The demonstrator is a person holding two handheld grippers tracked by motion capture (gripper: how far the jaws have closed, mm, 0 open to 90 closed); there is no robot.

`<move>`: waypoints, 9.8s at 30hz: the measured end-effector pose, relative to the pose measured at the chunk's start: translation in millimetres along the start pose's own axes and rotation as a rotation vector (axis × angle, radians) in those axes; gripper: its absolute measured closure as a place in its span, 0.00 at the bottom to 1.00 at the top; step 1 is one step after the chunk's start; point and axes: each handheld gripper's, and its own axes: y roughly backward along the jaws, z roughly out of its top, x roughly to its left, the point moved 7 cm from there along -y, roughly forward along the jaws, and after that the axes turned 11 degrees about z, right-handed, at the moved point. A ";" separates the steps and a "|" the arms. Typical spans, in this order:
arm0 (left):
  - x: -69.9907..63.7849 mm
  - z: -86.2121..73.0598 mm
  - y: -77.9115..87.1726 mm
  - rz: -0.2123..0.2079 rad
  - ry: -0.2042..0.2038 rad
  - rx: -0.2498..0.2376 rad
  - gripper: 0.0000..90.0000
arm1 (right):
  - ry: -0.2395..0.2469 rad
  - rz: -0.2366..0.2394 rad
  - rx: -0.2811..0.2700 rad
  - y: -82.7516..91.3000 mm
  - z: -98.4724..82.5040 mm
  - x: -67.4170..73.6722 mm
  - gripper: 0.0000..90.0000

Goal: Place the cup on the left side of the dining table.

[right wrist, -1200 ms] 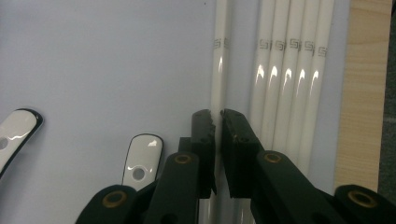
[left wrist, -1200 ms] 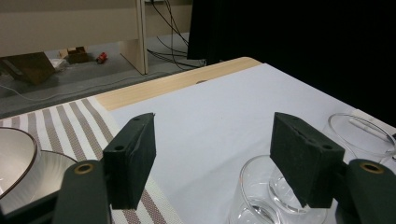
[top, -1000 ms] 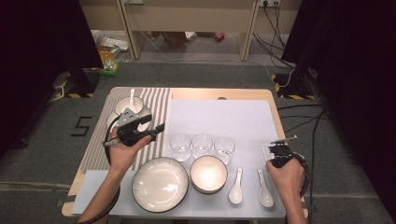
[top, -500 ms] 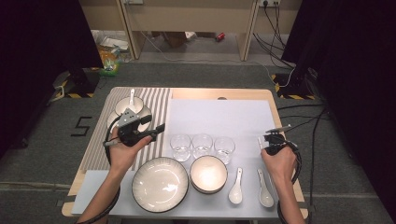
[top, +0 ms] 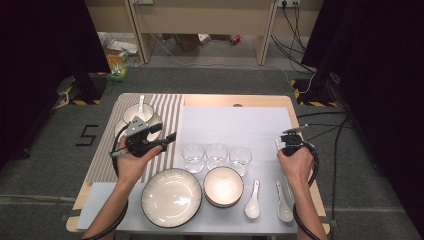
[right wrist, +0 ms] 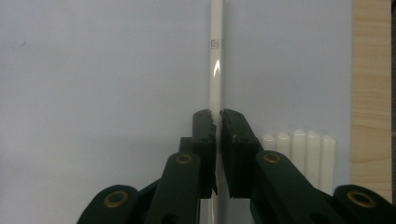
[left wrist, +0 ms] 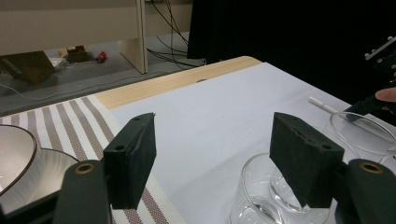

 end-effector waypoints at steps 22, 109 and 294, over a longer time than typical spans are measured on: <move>-0.2 -0.8 -0.8 0.004 0.005 -0.005 0.35 | 0.021 0.014 0.118 23.4 -34.8 -0.1 0.86; -2.1 2.8 -7.4 -0.015 0.027 -0.009 0.35 | 0.067 0.124 -0.125 74.3 -26.2 36.5 0.95; -62.5 81.8 -42.4 -0.185 0.011 -0.081 0.34 | 0.425 0.281 -0.748 115.2 19.4 165.2 0.95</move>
